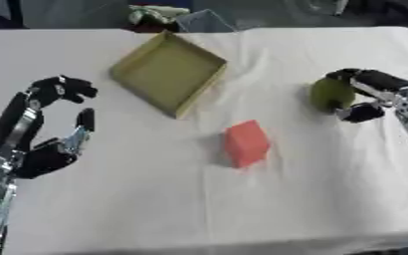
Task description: Pick up objects on the table and place them in the box.
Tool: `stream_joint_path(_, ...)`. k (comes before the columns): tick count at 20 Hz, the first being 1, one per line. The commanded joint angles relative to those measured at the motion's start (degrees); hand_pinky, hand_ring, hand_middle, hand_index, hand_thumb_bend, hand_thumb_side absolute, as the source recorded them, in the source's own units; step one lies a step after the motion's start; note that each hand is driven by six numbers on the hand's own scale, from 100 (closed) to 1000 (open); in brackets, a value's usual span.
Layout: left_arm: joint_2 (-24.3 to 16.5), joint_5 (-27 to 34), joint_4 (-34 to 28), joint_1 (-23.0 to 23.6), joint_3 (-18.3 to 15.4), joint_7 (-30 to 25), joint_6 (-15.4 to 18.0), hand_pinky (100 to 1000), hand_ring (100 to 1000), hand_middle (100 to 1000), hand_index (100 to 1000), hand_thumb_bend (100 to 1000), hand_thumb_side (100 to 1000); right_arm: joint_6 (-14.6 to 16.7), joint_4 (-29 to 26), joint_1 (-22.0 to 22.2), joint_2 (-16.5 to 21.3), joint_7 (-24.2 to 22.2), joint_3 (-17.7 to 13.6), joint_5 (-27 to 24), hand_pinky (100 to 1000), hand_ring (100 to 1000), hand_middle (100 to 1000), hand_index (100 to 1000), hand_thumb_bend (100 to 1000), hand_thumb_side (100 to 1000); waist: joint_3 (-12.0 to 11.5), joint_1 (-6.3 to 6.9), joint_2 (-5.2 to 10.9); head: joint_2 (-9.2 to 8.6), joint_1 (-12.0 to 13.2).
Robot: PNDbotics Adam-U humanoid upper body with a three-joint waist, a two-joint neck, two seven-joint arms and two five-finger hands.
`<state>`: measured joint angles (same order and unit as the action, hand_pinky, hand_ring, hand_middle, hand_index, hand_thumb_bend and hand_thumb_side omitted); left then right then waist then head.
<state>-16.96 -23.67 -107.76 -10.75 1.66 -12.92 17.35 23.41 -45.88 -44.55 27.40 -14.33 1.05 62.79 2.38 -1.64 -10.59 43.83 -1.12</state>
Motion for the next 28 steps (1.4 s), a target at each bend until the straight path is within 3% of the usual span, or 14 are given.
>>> stream_joint_path(1, -0.48, 0.42, -1.02, -0.45, -0.15, -0.23, 0.07, 679, 803, 626, 750, 103, 553, -0.09, -0.51, -0.99, 1.02, 3.05, -0.62, 1.19, 907, 916, 890, 828, 100, 292, -0.02, 0.00, 0.74, 0.28, -0.14)
stream_joint_path(3, -0.48, 0.43, -1.02, -0.42, -0.14, -0.25, 0.08, 679, 803, 626, 750, 102, 554, 0.03, -1.40, -1.01, 1.02, 6.36, -0.80, 1.13, 897, 898, 858, 681, 100, 273, -0.01, -0.02, 0.74, 0.28, -0.14)
stream_joint_path(4, -0.48, 0.43, -1.01, -0.40, -0.14, -0.26, 0.08, 679, 803, 626, 750, 100, 556, 0.09, -1.82, -1.00, 1.02, 8.27, -0.84, 1.06, 891, 887, 840, 600, 100, 323, -0.01, -0.02, 0.74, 0.28, -0.14)
stream_joint_path(5, -0.49, 0.43, -1.01, -0.40, -0.15, -0.26, 0.08, 679, 803, 627, 750, 101, 555, 0.17, -2.23, -1.01, 1.02, 10.22, -0.86, 0.98, 888, 881, 825, 559, 100, 254, -0.02, -0.02, 0.74, 0.28, -0.12)
stream_joint_path(7, -0.49, 0.46, -1.02, -0.40, -0.15, -0.25, 0.09, 679, 803, 627, 750, 101, 554, 0.29, -2.89, -1.12, 0.98, 14.00, -0.89, 0.58, 876, 859, 790, 459, 100, 236, -0.03, -0.02, 0.74, 0.28, -0.15)
stream_joint_path(10, -0.48, 0.49, -1.01, -0.39, -0.13, -0.28, 0.10, 679, 804, 627, 750, 101, 554, 0.44, -3.49, -1.43, 0.84, 18.53, -0.71, 0.03, 864, 839, 757, 384, 100, 221, -0.01, -0.01, 0.76, 0.28, -0.19)
stream_joint_path(11, -0.48, 0.52, -1.02, -0.39, -0.12, -0.29, 0.12, 679, 804, 627, 750, 100, 554, 0.47, -3.52, -1.59, 0.76, 19.59, -0.64, -0.15, 862, 836, 751, 372, 100, 260, -0.01, -0.02, 0.77, 0.28, -0.21)
stream_joint_path(12, -0.47, 0.55, -1.02, -0.40, -0.11, -0.31, 0.12, 679, 804, 627, 749, 100, 553, 0.52, -3.43, -1.77, 0.66, 20.32, -0.55, -0.32, 862, 836, 750, 372, 100, 218, -0.01, -0.02, 0.79, 0.28, -0.22)
stream_joint_path(14, -0.48, 0.58, -1.02, -0.39, -0.10, -0.34, 0.13, 678, 804, 627, 750, 101, 553, 0.65, -3.00, -2.16, 0.45, 20.84, -0.41, -0.72, 863, 838, 748, 379, 100, 216, -0.01, -0.02, 0.81, 0.28, -0.22)
stream_joint_path(20, -0.47, 0.89, -1.03, -0.39, -0.04, -0.44, 0.14, 678, 804, 627, 749, 100, 554, 1.85, -2.63, -4.94, -0.74, 19.26, 0.31, -3.27, 865, 837, 740, 372, 100, 208, -0.14, -0.01, 0.89, 0.28, -0.25)
stream_joint_path(27, -0.37, 1.17, -0.98, -0.44, 0.16, -0.77, 0.21, 677, 805, 627, 750, 100, 555, 4.53, -3.95, -11.06, -4.21, 16.58, 2.63, -3.81, 864, 835, 746, 385, 100, 207, -0.39, -0.11, 1.01, 0.28, -0.50)
stream_joint_path(28, -0.35, 1.19, -0.97, -0.45, 0.19, -0.81, 0.22, 677, 805, 627, 750, 100, 555, 4.86, -3.81, -12.09, -4.97, 16.24, 3.01, -3.48, 864, 835, 750, 389, 100, 277, -0.51, -0.11, 1.01, 0.28, -0.59)
